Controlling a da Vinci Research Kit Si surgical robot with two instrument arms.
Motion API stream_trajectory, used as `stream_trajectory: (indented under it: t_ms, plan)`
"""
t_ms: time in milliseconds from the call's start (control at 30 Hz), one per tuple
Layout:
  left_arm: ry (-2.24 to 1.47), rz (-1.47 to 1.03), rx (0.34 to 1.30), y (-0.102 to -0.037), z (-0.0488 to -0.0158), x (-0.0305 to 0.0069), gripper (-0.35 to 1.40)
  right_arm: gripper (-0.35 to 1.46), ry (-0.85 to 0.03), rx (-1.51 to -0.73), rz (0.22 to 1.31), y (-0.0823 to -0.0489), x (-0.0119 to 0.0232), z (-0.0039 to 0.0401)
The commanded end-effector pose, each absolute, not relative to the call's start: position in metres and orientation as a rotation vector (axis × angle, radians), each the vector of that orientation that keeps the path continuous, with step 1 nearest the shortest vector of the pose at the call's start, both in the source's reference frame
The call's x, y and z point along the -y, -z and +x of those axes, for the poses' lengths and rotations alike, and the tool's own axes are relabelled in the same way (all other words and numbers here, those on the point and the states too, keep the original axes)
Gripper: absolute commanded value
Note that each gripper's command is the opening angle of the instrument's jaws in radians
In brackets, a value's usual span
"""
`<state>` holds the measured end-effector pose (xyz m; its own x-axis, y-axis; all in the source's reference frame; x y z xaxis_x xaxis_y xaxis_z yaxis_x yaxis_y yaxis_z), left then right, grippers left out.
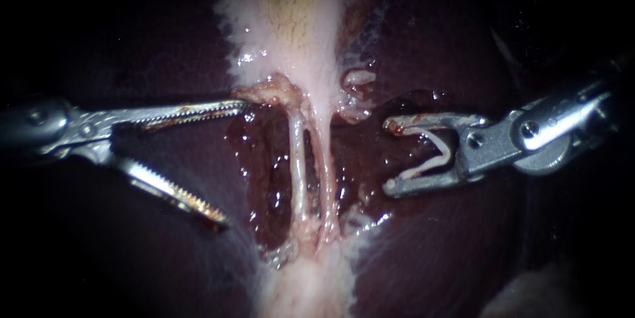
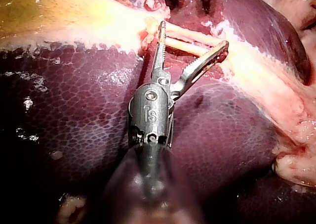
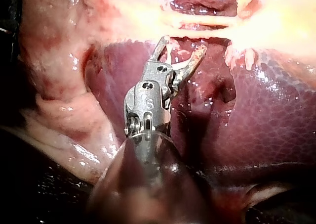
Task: Grabbing gallbladder
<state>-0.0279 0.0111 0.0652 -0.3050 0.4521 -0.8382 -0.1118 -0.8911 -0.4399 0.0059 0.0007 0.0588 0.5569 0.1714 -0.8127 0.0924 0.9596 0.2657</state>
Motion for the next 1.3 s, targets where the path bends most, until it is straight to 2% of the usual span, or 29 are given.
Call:
stream_trajectory:
  t_ms: [33, 200, 433, 667, 933, 1067, 1300]
  plan:
    - [-2.244, -1.589, 0.426, -0.0653, -0.0279, -0.0112, 1.09, 0.5, -0.047, -0.983, 0.293, -0.0588, -0.0007, 0.0059]
    - [-2.237, -1.585, 0.432, -0.0655, -0.0275, -0.0123, 1.06, 0.5, -0.047, -0.983, 0.293, -0.0588, -0.0007, 0.0059]
    - [-2.221, -1.543, 0.384, -0.0668, -0.0265, -0.0167, 1.03, 0.5, -0.048, -0.983, 0.293, -0.0588, -0.0007, 0.0059]
    - [-2.215, -1.533, 0.364, -0.0708, -0.0277, -0.0194, 0.91, 0.5, -0.048, -0.983, 0.293, -0.0588, -0.0007, 0.0059]
    - [-2.25, -1.496, 0.356, -0.0749, -0.0291, -0.0197, 0.77, 0.5, -0.047, -0.983, 0.293, -0.0588, -0.0006, 0.006]
    - [-2.244, -1.464, 0.399, -0.0757, -0.0295, -0.0194, 0.76, 0.5, -0.048, -0.983, 0.293, -0.0589, -0.0006, 0.006]
    - [-2.241, -1.419, 0.432, -0.0768, -0.0292, -0.0195, 0.45, 0.5, -0.048, -0.983, 0.292, -0.0589, -0.0006, 0.0061]
